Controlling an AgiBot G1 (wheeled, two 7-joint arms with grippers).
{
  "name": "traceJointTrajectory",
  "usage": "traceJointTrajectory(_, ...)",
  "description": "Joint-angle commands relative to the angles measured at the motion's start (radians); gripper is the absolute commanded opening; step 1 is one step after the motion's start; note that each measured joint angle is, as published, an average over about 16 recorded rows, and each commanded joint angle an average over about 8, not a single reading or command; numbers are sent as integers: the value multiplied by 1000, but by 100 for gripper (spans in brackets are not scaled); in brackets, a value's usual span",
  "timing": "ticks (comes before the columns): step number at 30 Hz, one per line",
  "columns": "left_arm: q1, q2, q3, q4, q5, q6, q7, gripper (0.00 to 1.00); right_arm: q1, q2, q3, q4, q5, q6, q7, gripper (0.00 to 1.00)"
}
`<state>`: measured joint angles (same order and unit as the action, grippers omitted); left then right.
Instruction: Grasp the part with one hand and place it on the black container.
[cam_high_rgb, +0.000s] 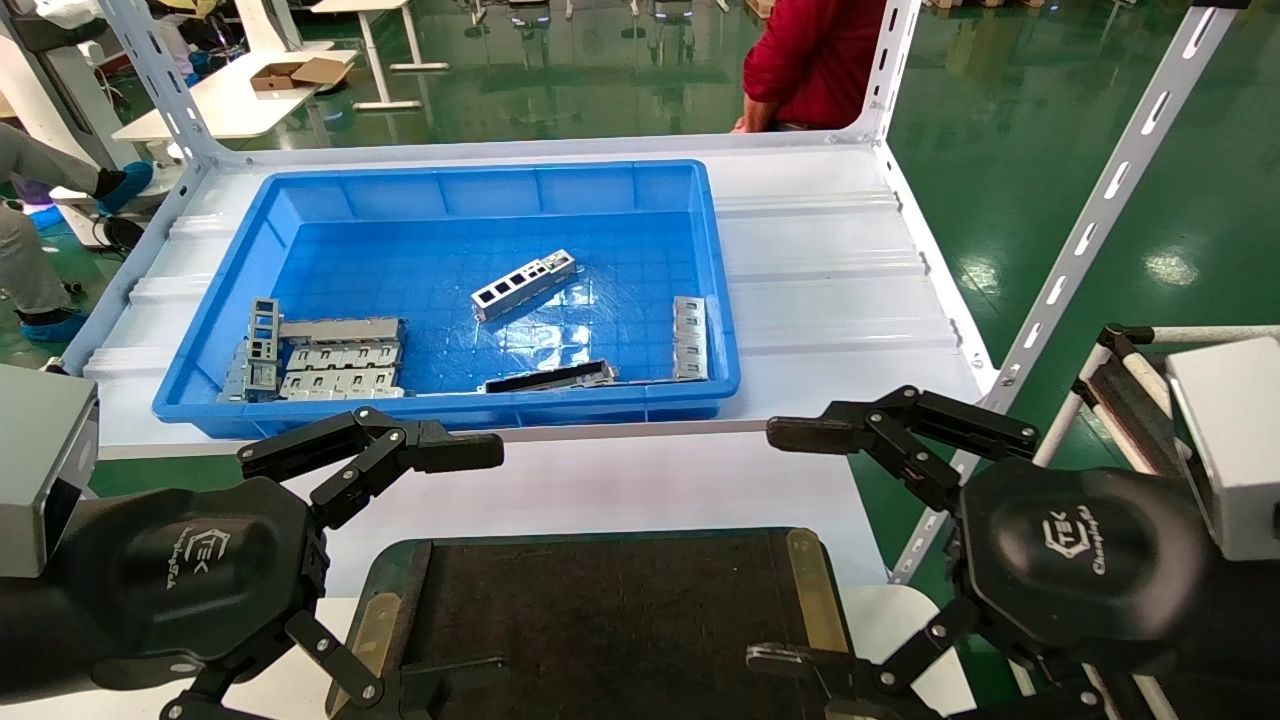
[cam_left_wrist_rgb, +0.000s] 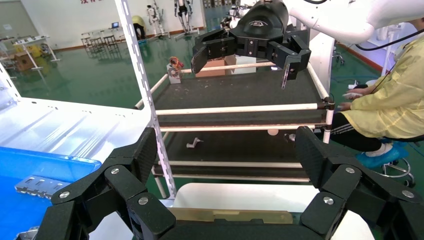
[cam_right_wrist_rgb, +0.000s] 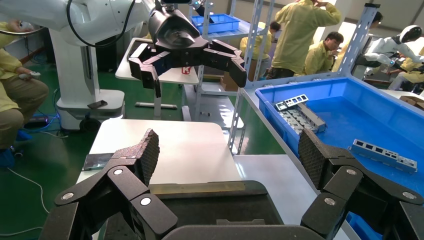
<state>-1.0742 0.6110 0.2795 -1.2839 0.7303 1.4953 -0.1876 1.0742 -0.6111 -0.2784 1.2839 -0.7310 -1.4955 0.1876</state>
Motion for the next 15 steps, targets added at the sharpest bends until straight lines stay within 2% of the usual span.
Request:
traceJointTrajectory(1, 0, 0, 0, 0, 0, 0, 0, 100, 0, 0, 0, 0, 0, 0, 0, 100)
traceJointTrajectory(15, 0, 0, 0, 0, 0, 0, 0, 100, 0, 0, -1, 0, 0, 0, 0, 100)
